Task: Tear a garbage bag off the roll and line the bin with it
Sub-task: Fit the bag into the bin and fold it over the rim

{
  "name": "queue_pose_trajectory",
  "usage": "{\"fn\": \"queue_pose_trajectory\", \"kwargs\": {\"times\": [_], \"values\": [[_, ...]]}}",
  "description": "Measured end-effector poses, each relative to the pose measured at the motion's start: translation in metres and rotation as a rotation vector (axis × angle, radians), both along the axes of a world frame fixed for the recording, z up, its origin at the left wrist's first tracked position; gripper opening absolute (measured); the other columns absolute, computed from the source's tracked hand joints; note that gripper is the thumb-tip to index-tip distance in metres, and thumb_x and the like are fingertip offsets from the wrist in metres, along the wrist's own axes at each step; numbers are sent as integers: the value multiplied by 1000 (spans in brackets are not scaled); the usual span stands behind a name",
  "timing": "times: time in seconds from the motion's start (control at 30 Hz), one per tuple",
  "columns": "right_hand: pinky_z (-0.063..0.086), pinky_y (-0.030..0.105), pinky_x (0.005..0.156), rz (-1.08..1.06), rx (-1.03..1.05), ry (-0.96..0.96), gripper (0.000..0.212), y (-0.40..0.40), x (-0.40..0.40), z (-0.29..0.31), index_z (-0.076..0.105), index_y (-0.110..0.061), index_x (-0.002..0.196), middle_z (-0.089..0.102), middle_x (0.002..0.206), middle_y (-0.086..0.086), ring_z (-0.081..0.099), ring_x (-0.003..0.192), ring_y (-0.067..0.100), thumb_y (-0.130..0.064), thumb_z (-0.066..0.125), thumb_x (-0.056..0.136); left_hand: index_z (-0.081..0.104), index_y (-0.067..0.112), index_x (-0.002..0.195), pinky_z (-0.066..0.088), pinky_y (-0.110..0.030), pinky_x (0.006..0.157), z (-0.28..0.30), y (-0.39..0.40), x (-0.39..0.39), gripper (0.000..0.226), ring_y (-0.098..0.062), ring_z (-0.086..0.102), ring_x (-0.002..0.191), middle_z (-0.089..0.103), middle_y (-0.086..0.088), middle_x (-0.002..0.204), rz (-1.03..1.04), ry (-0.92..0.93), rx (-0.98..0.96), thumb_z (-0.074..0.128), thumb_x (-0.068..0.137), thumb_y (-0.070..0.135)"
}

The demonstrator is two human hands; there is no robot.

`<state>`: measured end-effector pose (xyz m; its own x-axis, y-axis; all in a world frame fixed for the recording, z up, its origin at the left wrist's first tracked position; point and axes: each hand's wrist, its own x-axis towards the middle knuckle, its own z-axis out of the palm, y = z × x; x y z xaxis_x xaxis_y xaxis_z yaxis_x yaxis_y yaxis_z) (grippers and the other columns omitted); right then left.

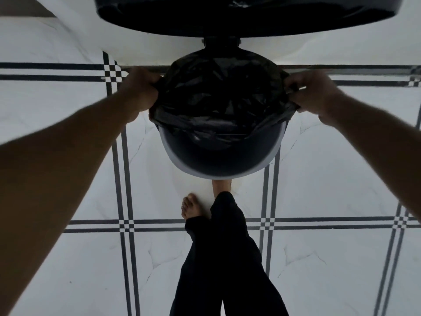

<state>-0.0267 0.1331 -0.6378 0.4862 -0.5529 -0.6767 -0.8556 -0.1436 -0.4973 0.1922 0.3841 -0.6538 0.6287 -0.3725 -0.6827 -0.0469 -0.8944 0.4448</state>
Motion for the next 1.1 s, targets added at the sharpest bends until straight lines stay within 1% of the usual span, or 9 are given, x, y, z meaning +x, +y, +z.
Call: {"fn": "queue_pose_trajectory", "kwargs": {"times": [0.07, 0.17, 0.3, 0.4, 0.53, 0.73, 0.83, 1.0, 1.1], "values": [[40, 8, 40, -41, 0, -93, 39, 14, -15, 9, 69, -22, 103, 56, 74, -3, 50, 55, 6, 8, 48, 89, 74, 19, 92, 43, -20, 60, 15, 12, -17, 21, 2, 55, 59, 65, 5, 72, 94, 23, -136, 56, 90, 8], [38, 14, 50, -5, -65, -92, 51, 28, -33, 9, 71, -32, 104, 54, 62, -19, 47, 46, -4, 4, 43, 83, 61, 21, 79, 36, -25, 61, 31, 27, -49, 30, -8, 49, 66, 57, 5, 71, 267, -50, -147, 48, 99, 39], [40, 27, 66, 152, -206, 5, 41, 46, -47, 13, 64, -25, 117, 62, 84, -1, 58, 74, 21, -7, 47, 85, 65, 20, 104, 38, -19, 71, 31, 43, -84, 45, -7, 54, 89, 65, 2, 105, 373, -150, -43, 58, 88, 61], [39, 23, 73, 210, -371, -39, 42, 61, -57, 17, 61, -20, 123, 55, 101, 5, 60, 93, 28, -6, 53, 84, 62, 22, 102, 52, -30, 77, 27, 44, -92, 44, -20, 66, 88, 68, -3, 102, 590, -152, -61, 70, 77, 57], [51, 23, 80, -131, -303, -93, 36, 71, -67, 11, 64, -25, 113, 62, 114, -3, 65, 76, 14, -9, 63, 81, 71, 19, 85, 62, -46, 78, 17, 35, -96, 19, -33, 72, 84, 74, -7, 85, 669, -47, 19, 62, 74, 32], [53, 30, 58, -461, -125, -42, 28, 73, -77, 12, 52, -26, 68, 61, 73, -7, 60, 62, 16, -3, 63, 78, 63, 9, 102, 58, -51, 88, 14, 33, -105, 32, -37, 70, 94, 70, -19, 109, 910, 61, 20, 47, 76, 20], [48, 17, 48, -565, 46, -32, 29, 69, -76, 18, 51, -21, 73, 60, 70, 1, 55, 54, 11, 1, 65, 86, 58, 6, 116, 57, -44, 92, 17, 33, -98, 34, -28, 67, 101, 65, -19, 121, 1034, 132, -84, 48, 87, 20], [47, 21, 52, -579, 223, -24, 22, 73, -82, 19, 51, -20, 93, 66, 76, 5, 60, 56, 11, -12, 71, 88, 59, 6, 114, 62, -27, 62, 39, 33, -97, 19, -12, 69, 69, 66, -6, 85, 1198, 317, -251, 44, 103, 12], [46, 23, 59, -537, 281, 13, 19, 77, -88, 22, 57, -18, 98, 67, 74, 3, 60, 60, 11, -9, 70, 88, 62, 12, 125, 63, -38, 77, 40, 43, -100, 37, -22, 73, 97, 73, -8, 111, 1323, 466, -358, 45, 103, 37]]}}
